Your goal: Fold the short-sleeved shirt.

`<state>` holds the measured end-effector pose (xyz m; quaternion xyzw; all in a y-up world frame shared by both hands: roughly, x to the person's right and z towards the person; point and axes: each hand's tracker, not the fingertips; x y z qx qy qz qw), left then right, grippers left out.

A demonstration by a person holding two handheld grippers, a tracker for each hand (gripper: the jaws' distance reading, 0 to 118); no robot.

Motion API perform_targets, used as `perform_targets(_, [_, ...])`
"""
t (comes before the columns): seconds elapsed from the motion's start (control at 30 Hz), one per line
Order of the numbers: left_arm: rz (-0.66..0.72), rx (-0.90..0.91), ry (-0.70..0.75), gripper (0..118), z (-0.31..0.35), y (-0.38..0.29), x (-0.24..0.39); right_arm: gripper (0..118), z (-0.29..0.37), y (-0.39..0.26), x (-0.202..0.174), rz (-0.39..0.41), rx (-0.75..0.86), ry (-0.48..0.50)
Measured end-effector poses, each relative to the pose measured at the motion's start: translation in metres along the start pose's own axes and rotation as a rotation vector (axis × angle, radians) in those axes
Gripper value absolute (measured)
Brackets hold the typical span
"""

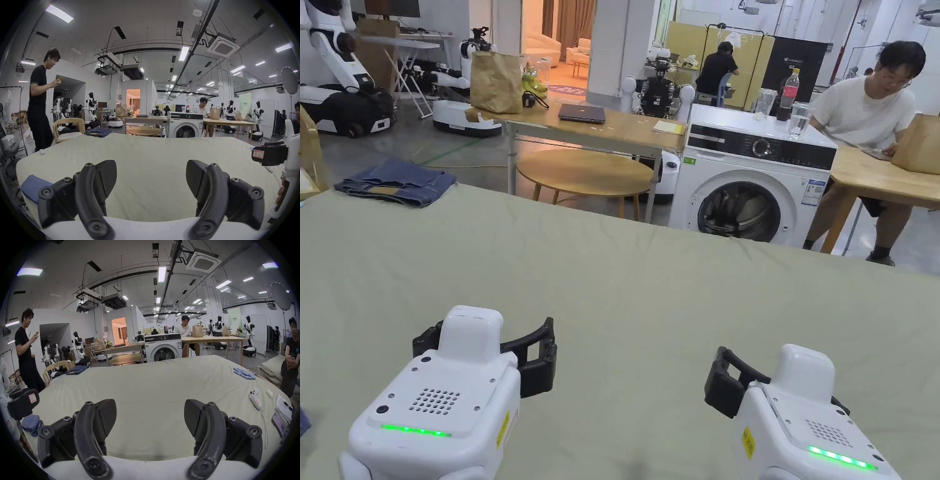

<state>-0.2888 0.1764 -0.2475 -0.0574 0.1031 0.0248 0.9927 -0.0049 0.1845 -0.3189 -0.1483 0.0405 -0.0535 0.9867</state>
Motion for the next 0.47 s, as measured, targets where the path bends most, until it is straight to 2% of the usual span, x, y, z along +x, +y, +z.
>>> perform_targets(0.33, [-0.011,-0.016,-0.011,89,0.0032,-0.003,-0.0004,89,0.0042,-0.0036,-0.0024,0.071,0.038,-0.049])
perform_targets(0.37, [-0.009,-0.018,-0.013,89,0.0034,-0.0032,-0.0006,89,0.0052,-0.001,-0.0043,0.083,0.023,-0.09])
perform_targets(0.43, [-0.005,-0.021,-0.014,89,0.0038,-0.0035,-0.0013,89,0.0061,-0.001,0.0006,0.057,0.053,0.001])
perform_targets(0.47, [-0.002,-0.022,-0.014,89,0.0038,-0.0034,-0.0015,89,0.0072,-0.0002,0.0028,0.056,0.038,0.015])
